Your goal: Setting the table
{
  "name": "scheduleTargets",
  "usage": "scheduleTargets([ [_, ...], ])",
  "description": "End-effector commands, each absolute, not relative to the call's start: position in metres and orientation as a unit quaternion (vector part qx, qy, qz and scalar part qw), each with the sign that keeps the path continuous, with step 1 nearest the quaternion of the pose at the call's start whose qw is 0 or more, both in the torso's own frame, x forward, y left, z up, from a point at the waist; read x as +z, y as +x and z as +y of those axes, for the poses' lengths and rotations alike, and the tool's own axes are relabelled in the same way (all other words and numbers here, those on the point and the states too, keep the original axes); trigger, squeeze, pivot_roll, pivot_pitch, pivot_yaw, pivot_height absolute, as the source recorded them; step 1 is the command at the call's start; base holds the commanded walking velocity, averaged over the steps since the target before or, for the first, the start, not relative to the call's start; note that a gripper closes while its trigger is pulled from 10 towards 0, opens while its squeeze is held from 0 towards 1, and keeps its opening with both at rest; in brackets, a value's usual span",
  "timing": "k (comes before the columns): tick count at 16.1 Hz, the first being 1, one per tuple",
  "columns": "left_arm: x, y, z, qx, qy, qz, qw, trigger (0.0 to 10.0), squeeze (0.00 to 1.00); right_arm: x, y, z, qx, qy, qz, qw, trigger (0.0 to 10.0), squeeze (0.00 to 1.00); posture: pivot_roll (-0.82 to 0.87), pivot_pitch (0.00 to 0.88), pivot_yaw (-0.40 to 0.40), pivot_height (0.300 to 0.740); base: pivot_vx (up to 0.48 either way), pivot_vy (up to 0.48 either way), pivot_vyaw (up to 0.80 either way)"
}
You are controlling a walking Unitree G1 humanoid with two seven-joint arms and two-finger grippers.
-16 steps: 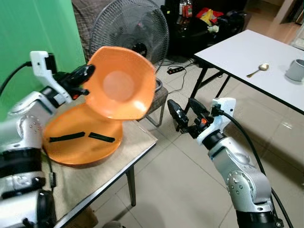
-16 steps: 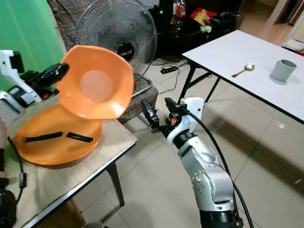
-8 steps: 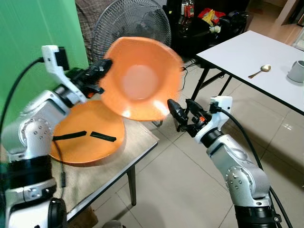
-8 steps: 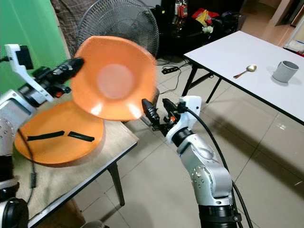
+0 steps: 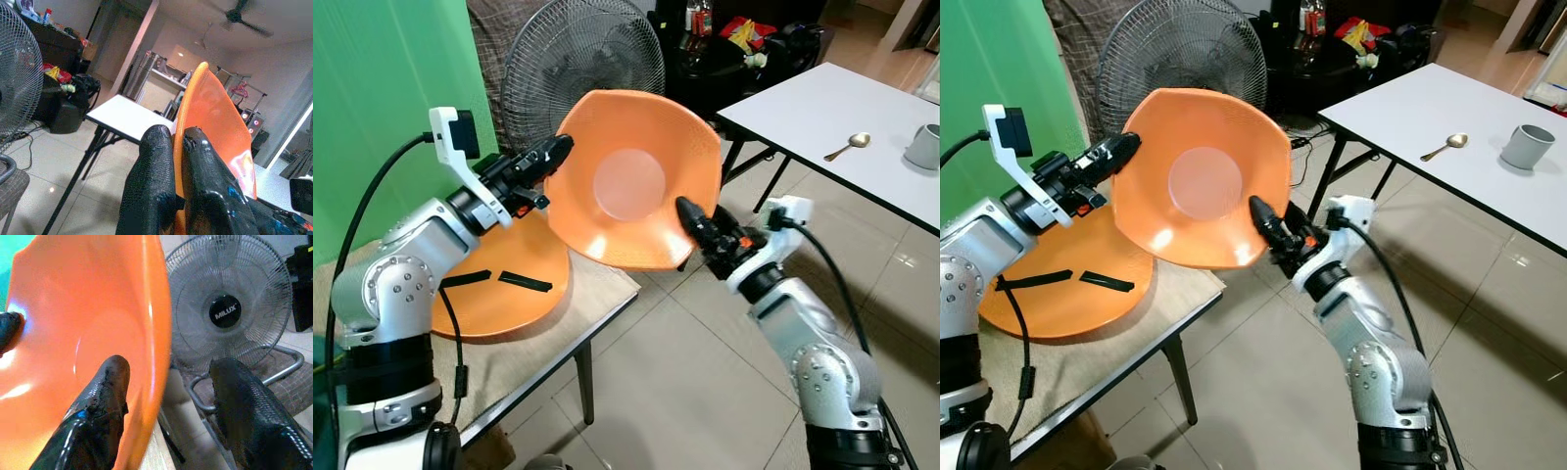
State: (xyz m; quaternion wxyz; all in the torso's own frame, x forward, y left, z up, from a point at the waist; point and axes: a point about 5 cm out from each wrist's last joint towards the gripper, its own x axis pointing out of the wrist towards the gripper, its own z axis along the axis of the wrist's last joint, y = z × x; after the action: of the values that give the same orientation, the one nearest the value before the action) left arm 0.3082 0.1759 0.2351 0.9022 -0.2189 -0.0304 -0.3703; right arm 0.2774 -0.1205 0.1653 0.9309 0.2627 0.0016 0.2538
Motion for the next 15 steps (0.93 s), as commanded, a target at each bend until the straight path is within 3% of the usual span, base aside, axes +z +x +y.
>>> scheduleTargets([
  [1, 0.242, 0.306, 0.171, -0.38, -0.218, -0.046, 0.898, 0.0, 0.0, 0.166, 0.275, -0.127, 0.248, 0.268, -0.002, 0.931, 0.0, 0.0, 0.04, 0.0, -0.044, 0.74, 0.0, 0.0, 0.0],
  [15, 0.226, 0.305, 0.157, -0.366, -0.185, -0.028, 0.912, 0.0, 0.0, 0.166, 0.268, -0.137, 0.241, 0.259, 0.009, 0.935, 0.0, 0.0, 0.01, 0.0, -0.022, 0.74, 0.0, 0.0, 0.0],
])
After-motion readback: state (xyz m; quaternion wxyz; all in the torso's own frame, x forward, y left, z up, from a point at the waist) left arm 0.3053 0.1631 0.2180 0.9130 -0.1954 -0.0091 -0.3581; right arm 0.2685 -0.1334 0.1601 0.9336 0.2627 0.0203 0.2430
